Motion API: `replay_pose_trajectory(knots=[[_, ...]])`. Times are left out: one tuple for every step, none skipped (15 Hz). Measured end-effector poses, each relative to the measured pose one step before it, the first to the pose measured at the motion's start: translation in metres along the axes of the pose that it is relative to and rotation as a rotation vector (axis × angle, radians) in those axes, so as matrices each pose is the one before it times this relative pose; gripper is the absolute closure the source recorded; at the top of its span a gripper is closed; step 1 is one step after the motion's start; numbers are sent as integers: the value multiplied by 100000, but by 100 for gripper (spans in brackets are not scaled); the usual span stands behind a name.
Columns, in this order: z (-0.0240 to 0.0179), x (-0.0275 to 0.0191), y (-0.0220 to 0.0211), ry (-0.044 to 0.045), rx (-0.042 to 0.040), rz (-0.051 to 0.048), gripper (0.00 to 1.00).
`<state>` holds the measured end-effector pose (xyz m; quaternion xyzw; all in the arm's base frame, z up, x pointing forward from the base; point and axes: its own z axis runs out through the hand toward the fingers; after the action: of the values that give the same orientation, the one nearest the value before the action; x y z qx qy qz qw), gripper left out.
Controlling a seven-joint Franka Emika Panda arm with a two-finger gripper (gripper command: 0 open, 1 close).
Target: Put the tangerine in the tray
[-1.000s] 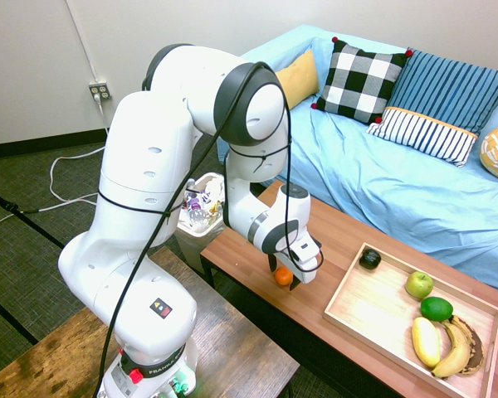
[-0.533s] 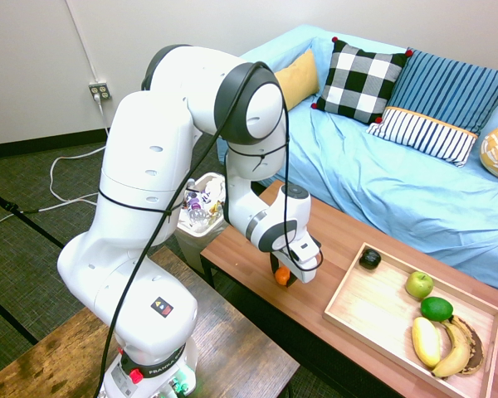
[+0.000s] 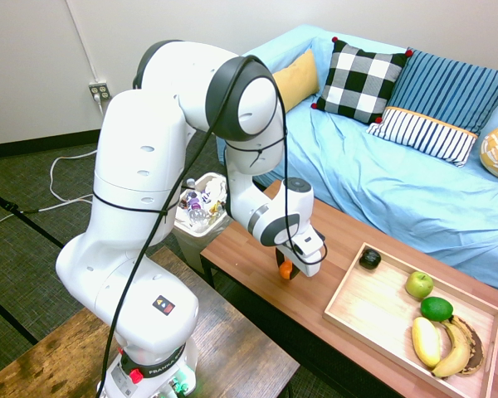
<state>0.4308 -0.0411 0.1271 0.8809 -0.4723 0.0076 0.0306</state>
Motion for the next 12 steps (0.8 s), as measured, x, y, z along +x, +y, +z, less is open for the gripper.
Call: replay_pose_trajectory(knots=[[-1675, 1216, -8, 1117, 371, 303, 100], [-1713, 1733, 183, 1359, 249, 781, 100], [-1514, 2025, 451, 1529, -57, 1158, 100], [-1439, 2326, 566, 1026, -61, 1975, 100], [-1229, 2393, 506, 344, 121, 2170, 100], [-1008, 2376, 420, 280, 246, 1924, 100], [-717, 2221, 435, 131, -71, 1308, 100], [-330, 2086, 334, 36, -337, 1268, 100], [126, 2016, 282, -364, -434, 1320, 100], [605, 1892, 120, -763, -773, 1203, 100], [1057, 1836, 41, -1069, -1092, 1484, 100], [1216, 1746, -41, -722, -1304, 1473, 100]])
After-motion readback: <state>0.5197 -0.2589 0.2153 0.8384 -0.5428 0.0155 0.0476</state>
